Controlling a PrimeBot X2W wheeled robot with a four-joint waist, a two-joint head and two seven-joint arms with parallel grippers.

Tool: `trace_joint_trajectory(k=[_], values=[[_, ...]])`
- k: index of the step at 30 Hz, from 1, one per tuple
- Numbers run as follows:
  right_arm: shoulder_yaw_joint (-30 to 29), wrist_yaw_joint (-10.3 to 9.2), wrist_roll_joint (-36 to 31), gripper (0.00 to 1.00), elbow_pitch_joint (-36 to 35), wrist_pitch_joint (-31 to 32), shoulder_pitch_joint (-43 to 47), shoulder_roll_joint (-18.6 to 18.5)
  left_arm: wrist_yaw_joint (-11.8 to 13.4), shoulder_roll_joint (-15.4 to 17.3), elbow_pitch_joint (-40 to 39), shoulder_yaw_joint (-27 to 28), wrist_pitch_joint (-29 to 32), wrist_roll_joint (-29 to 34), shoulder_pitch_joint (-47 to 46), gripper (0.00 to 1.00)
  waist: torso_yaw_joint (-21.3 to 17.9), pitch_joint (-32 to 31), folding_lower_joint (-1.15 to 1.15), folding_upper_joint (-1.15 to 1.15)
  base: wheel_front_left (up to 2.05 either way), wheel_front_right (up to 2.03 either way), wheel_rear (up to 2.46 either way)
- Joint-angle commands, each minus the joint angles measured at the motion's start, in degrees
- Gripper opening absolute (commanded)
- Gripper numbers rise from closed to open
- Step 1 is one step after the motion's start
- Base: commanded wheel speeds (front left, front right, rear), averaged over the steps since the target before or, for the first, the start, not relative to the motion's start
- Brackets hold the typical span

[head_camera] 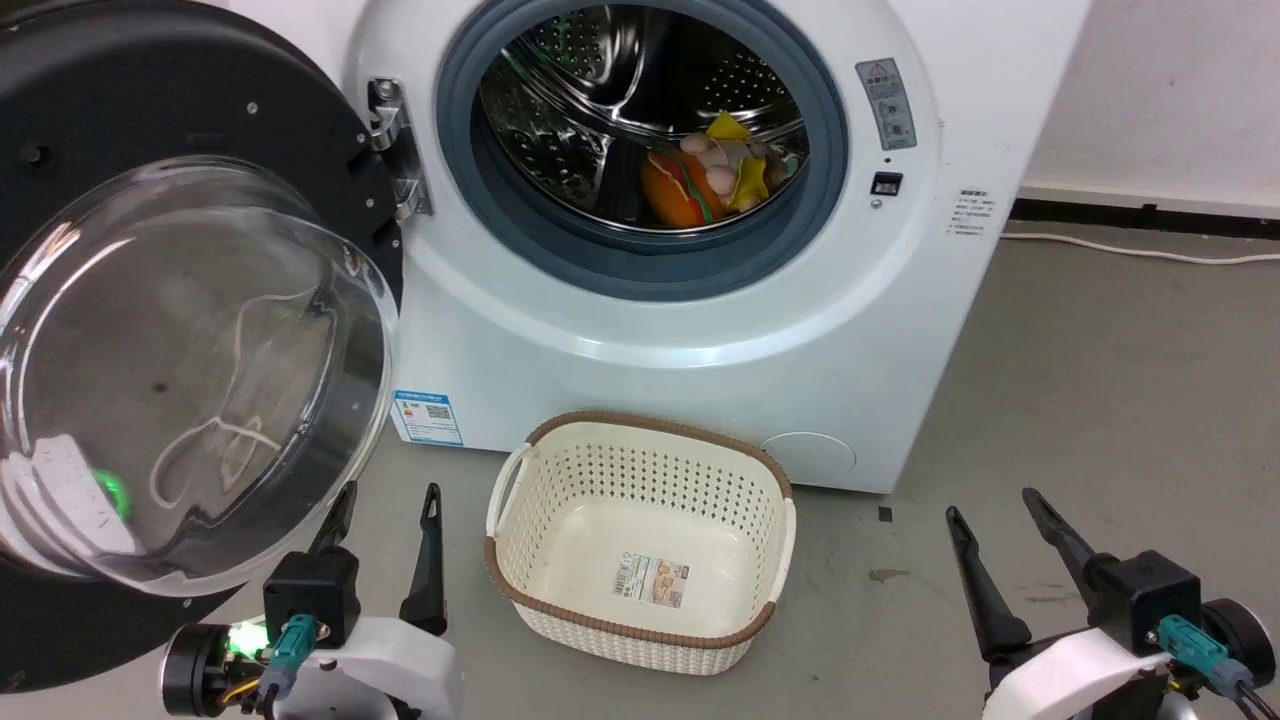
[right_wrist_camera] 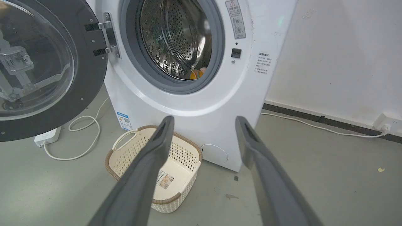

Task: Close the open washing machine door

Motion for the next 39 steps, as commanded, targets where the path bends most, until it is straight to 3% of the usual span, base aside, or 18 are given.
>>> trace_joint_trajectory(k=[1, 39], values=[[-0.01, 0.01, 0.56, 1.00, 0.14, -0.82, 0.42, 0.04, 0.19, 0.28, 0.12, -0.11, -0.60, 0.11, 0.12, 1.00, 0.37, -0.08, -0.01, 0.00, 0.00, 0.00, 0.00], [5.54, 0.02, 1.51, 1.00, 2.01, -5.25, -1.11, 0.13, 2.18, 1.80, -1.22, -0.80, -5.03, -0.49, 2.45, 1.00, 11.61, 0.04, -0.01, 0.00, 0.00, 0.00, 0.00]])
